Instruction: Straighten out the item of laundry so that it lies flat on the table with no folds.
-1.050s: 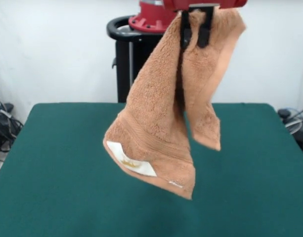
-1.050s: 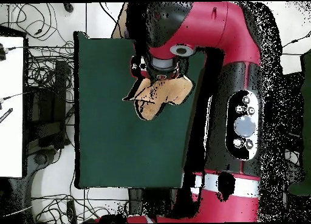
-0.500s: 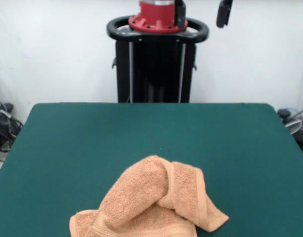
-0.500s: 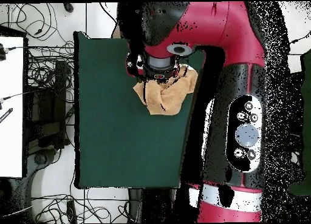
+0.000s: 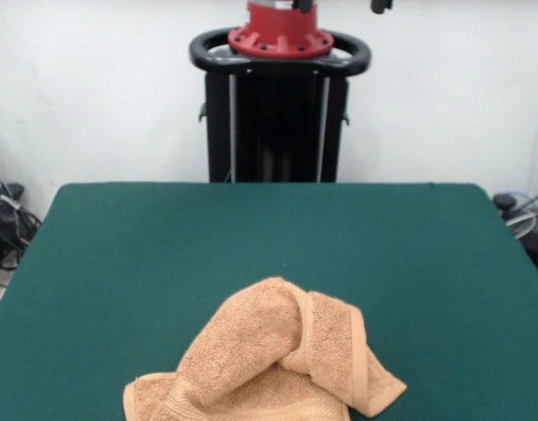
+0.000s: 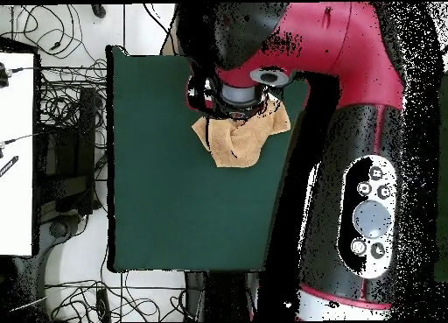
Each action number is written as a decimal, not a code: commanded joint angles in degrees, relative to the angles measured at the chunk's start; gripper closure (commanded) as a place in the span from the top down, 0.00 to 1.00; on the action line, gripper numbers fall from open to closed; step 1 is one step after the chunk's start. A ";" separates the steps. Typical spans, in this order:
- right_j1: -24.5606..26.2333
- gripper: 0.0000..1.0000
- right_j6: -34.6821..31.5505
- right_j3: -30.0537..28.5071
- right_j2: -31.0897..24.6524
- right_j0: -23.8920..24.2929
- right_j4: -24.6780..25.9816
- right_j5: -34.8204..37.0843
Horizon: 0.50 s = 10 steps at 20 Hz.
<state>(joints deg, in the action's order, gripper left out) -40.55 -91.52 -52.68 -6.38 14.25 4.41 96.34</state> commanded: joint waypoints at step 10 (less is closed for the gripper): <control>-6.25 1.00 -11.25 -30.58 3.85 0.30 -3.03 -26.83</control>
<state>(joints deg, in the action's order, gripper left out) -43.73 -91.52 -62.96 -5.80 14.74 2.80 81.23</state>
